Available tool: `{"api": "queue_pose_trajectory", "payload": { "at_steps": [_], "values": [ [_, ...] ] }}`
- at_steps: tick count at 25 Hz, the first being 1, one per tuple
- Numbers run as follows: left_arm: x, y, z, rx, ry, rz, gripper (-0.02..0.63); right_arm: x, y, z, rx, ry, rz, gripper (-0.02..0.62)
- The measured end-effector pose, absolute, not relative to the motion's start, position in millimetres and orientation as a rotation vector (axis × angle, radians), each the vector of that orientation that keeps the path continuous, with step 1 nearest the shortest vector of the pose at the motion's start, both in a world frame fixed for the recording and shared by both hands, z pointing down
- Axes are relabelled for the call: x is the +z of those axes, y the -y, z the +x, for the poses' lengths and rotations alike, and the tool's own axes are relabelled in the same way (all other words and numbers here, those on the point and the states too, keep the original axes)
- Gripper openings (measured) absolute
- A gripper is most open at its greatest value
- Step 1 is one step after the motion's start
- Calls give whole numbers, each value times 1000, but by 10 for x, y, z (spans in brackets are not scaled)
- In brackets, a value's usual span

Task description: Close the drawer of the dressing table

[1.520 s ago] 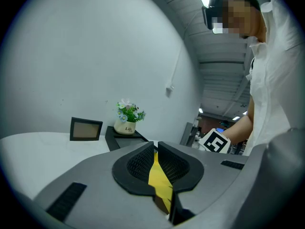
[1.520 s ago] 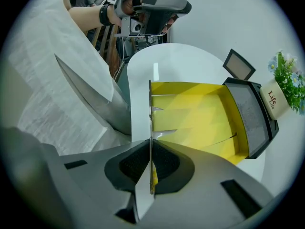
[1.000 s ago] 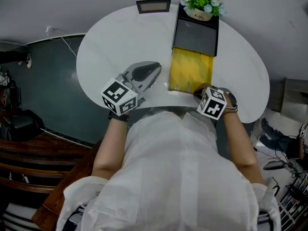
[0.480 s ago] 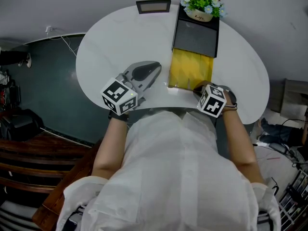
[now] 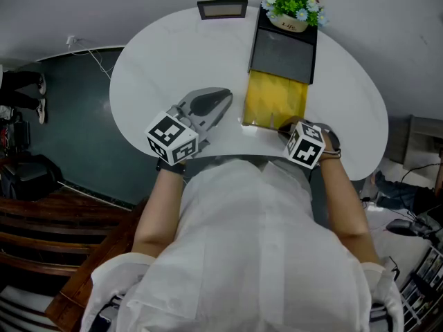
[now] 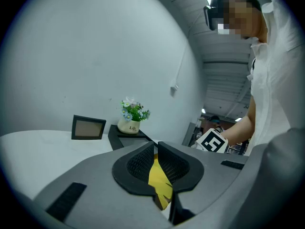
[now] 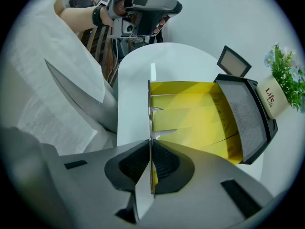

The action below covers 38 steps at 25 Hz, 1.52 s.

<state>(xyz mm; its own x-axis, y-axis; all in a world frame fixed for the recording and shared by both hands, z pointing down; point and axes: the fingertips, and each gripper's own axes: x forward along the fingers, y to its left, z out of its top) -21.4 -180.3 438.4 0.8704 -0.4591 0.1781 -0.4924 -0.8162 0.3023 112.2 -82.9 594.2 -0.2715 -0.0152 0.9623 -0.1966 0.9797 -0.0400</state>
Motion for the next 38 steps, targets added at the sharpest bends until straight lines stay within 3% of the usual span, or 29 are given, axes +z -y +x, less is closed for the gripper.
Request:
{"api": "queue_pose_trajectory", "payload": {
  "at_steps": [38],
  "values": [
    [4353,1839,-225,139,712,2703,34,5948,955,1144,176,1834,182,23]
  ]
}}
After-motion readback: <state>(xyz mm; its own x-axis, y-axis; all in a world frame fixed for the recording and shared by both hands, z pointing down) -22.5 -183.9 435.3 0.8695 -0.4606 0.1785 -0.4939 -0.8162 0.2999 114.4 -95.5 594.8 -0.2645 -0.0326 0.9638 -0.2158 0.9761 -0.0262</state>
